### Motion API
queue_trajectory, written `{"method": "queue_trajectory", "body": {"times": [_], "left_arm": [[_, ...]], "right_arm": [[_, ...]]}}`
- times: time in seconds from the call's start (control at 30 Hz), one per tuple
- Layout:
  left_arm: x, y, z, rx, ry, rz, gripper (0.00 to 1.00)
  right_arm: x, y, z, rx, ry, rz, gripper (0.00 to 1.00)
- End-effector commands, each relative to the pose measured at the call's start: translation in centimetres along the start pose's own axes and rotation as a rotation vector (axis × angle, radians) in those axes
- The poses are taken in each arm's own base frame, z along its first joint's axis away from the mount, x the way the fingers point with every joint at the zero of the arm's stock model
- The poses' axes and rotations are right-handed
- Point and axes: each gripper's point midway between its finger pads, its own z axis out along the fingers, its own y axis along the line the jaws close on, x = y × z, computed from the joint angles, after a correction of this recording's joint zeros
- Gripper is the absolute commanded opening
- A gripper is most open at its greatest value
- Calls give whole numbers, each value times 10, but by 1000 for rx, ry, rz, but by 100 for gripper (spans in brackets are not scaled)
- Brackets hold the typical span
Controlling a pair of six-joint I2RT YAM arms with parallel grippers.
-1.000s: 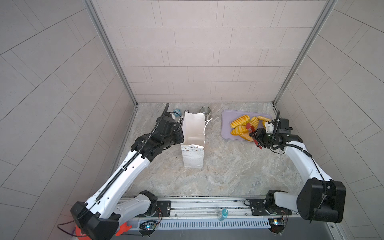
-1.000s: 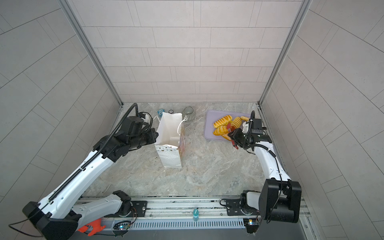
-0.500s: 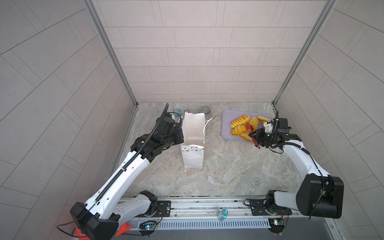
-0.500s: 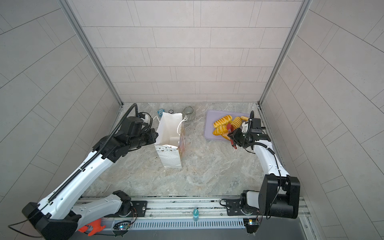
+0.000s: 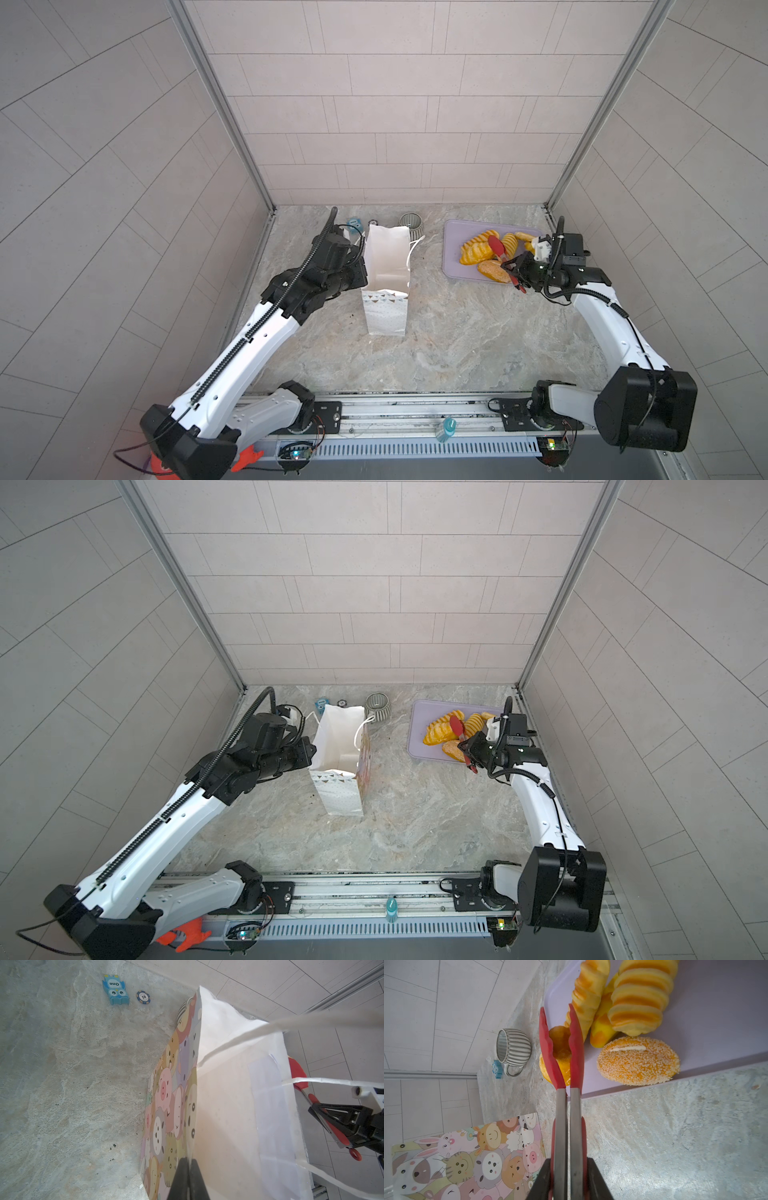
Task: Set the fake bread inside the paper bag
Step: 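Lift the gripped bread with the tongs toward the paper bag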
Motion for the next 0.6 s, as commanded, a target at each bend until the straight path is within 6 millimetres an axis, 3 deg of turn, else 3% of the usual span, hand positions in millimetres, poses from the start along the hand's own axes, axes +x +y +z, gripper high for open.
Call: {"method": "queue_trajectory", "body": {"times": [0.0, 0.33, 0.57], "left_arm": [[8, 10, 2, -34, 25, 1, 5], [7, 10, 0, -36, 18, -2, 5], [8, 12, -1, -41, 18, -4, 5]], "right_arm": [[-12, 23, -19, -45, -59, -59, 24], [-25, 69, -56, -125, -123, -137, 22], [-22, 120, -87, -212, -161, -244, 22]]}}
